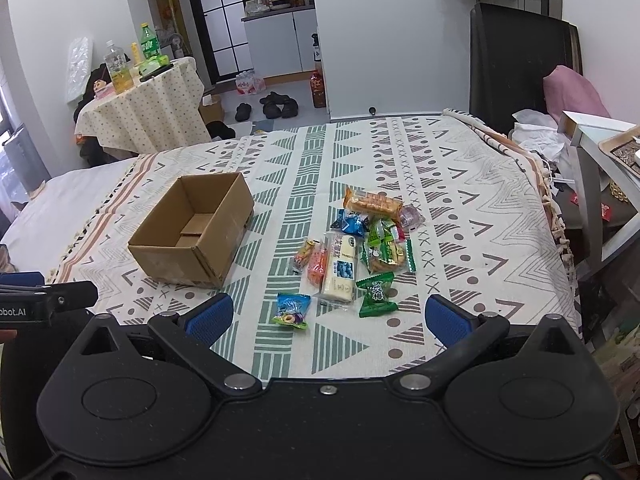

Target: Organize snacks

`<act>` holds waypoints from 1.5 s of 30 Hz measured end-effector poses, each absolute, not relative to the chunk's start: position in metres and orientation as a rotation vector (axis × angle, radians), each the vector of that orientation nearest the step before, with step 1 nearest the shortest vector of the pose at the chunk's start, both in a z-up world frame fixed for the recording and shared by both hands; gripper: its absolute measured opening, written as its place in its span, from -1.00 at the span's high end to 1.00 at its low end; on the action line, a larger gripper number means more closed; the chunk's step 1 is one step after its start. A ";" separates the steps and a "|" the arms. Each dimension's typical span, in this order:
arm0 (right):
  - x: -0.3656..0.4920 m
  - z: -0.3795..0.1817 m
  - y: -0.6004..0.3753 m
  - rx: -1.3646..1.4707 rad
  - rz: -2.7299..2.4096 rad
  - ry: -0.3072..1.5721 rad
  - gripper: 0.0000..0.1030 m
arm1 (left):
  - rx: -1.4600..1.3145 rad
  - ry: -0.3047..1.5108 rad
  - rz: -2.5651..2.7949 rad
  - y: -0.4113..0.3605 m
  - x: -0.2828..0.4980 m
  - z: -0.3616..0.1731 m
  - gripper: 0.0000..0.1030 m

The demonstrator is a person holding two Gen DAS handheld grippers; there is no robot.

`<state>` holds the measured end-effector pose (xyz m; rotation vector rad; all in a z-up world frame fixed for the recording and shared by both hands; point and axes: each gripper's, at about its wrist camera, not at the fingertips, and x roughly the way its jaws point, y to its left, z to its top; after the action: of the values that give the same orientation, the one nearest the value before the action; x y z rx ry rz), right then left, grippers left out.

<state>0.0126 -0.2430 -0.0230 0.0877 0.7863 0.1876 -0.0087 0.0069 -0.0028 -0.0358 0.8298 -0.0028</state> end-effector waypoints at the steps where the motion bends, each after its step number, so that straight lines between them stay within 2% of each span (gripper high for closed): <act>1: 0.013 -0.023 -0.243 0.087 0.186 0.786 -1.00 | -0.035 0.830 -0.002 0.007 -0.009 -0.003 -0.99; 45: 0.024 -0.027 -0.251 0.073 0.199 0.768 -1.00 | -0.043 0.810 -0.014 -0.018 0.010 -0.002 -0.99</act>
<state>0.0239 -0.2512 -0.0272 0.0731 0.7684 0.1989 0.0102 -0.0184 -0.0022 -0.0430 0.8099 -0.0139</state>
